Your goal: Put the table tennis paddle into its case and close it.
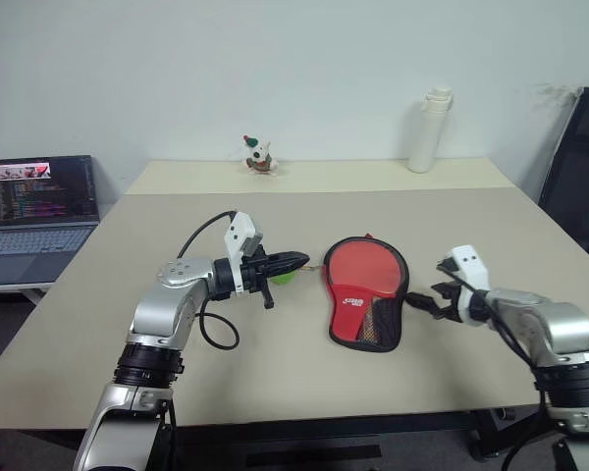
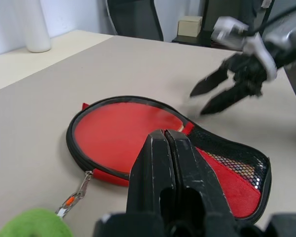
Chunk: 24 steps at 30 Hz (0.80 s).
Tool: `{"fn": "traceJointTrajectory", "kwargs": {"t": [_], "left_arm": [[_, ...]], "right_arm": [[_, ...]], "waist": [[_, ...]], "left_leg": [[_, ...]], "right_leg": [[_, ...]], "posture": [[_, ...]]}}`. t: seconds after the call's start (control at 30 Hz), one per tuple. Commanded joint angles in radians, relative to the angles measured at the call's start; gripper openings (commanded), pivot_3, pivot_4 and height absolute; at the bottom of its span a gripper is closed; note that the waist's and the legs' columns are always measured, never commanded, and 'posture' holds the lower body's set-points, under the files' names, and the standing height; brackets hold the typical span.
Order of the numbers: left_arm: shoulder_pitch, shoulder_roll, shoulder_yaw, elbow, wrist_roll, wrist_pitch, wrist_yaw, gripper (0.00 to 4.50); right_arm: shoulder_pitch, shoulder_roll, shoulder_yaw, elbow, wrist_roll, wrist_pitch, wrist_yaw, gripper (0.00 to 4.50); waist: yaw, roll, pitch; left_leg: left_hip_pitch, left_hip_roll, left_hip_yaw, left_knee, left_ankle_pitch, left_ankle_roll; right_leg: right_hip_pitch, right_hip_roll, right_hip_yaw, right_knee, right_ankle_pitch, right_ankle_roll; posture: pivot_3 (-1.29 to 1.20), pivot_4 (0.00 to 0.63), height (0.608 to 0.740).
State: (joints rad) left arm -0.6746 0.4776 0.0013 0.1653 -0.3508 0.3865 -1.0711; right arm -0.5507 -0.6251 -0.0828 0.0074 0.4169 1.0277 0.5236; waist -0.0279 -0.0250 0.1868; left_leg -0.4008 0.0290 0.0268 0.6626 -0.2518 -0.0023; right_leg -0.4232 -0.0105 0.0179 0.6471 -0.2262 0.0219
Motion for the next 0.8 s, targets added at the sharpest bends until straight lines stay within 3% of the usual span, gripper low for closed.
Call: {"fn": "traceJointTrajectory", "kwargs": {"t": [0.03, 0.37, 0.8], "left_arm": [[-0.031, -0.009, -0.015, -0.023, -0.003, -0.022, 0.004, 0.04], [-0.053, -0.013, -0.03, 0.011, -0.003, -0.047, -0.005, 0.04], [-0.035, -0.003, -0.025, -0.004, -0.005, -0.045, -0.004, 0.04]], "right_arm": [[-0.013, -0.002, -0.054, -0.073, 0.048, 0.053, 0.007, 4.5], [0.021, 0.197, -0.087, -0.132, 0.088, 0.145, -0.119, 4.5], [0.047, 0.258, 0.021, -0.079, 0.011, 0.061, -0.16, 4.5]], "waist": [[0.0, 0.0, 0.0], [-0.001, 0.0, 0.0], [-0.002, 0.0, 0.0]], "left_leg": [[0.0, 0.0, 0.0, 0.0, 0.0, 0.0], [0.0, 0.0, -0.001, 0.0, 0.0, 0.0], [0.0, 0.0, 0.0, 0.0, 0.0, 0.0]], "right_leg": [[0.0, 0.0, 0.0, 0.0, 0.0, 0.0], [0.0, 0.002, 0.0, 0.001, 0.0, 0.0], [0.0, -0.001, 0.0, 0.001, 0.0, 0.0]], "posture": [[0.0, 0.15, 0.74], [0.0, 0.15, 0.74], [0.0, 0.15, 0.74]]}}
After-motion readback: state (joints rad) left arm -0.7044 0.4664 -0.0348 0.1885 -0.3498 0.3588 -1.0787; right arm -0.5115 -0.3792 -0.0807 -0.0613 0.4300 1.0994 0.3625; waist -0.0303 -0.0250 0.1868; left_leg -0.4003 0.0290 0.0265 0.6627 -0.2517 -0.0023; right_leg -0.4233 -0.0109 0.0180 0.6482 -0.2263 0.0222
